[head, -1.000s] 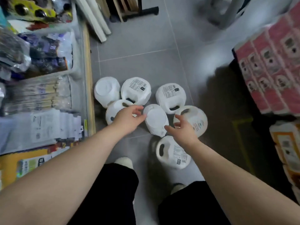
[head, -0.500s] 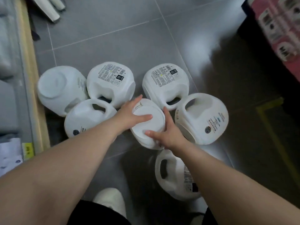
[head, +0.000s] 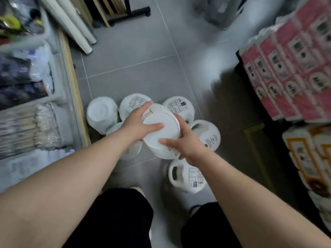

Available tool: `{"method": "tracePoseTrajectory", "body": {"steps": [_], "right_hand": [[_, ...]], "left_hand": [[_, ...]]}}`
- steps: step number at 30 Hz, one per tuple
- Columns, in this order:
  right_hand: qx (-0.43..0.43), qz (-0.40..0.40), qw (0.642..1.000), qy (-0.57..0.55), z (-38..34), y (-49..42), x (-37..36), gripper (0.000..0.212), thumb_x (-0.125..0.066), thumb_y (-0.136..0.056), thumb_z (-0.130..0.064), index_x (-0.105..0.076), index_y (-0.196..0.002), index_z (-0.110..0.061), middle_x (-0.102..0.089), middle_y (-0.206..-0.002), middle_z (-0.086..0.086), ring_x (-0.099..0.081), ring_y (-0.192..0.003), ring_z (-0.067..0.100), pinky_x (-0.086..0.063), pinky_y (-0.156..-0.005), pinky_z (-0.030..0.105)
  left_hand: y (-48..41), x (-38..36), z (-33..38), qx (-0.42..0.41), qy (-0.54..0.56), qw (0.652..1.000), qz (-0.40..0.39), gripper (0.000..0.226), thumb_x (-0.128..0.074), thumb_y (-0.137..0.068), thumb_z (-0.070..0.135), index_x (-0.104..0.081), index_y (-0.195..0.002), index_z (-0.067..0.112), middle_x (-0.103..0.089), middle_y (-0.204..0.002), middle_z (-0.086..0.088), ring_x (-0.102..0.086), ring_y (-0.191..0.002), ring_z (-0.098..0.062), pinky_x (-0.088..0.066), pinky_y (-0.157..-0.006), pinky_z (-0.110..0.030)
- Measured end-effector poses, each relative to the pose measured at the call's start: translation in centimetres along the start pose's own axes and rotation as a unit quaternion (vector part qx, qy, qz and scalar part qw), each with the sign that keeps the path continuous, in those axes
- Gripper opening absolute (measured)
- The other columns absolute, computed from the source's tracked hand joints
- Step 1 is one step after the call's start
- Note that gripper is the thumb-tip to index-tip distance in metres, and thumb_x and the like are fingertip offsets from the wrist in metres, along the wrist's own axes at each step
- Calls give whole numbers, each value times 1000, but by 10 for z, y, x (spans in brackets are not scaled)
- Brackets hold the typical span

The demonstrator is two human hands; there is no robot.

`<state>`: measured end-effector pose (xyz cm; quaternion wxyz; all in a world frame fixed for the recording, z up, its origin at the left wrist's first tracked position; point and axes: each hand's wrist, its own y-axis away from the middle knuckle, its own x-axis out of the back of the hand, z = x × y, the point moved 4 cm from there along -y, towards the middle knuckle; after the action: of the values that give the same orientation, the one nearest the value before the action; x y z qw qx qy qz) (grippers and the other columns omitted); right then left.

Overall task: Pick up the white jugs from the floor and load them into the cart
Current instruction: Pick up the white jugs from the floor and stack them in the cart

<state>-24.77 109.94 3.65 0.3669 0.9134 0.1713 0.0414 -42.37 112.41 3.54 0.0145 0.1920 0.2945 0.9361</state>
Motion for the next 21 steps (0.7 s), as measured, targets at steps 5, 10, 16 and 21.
{"method": "tracePoseTrajectory", "body": {"steps": [5,10,16,21], "right_hand": [[30,5,999,22,-137,105,-29,91,-83,-72,-2,-37,-142,-37,-62,-115,-11,-62,-109,15,-56,-90,42],[78,-3,996,43,-242,191,-55,100,-89,-64,-7,-38,-146,-34,-61,-126,-4,-59,-117,18,-52,-97,43],[150,-47,985,73,-308,237,-66,95,-84,-69,1,-39,-146,-30,-58,-121,-9,-59,-114,16,-57,-79,23],[186,-137,967,110,-338,247,-63,89,-81,-72,3,-41,-145,-29,-58,-125,-3,-60,-113,18,-58,-75,23]], "left_hand": [[103,84,115,-8,34,999,18,99,-87,-63,42,-33,-146,43,-43,-147,4,-45,-131,-13,-39,-111,-37],[188,150,206,-39,75,995,53,92,-85,-71,32,-33,-146,43,-42,-145,3,-49,-124,-12,-48,-97,-30],[246,187,254,-76,107,984,123,89,-81,-77,26,-30,-150,35,-41,-148,4,-45,-126,-9,-47,-98,-30],[279,188,269,-65,144,963,217,91,-84,-73,32,-32,-147,43,-43,-146,2,-48,-127,-18,-50,-98,-48]]}}
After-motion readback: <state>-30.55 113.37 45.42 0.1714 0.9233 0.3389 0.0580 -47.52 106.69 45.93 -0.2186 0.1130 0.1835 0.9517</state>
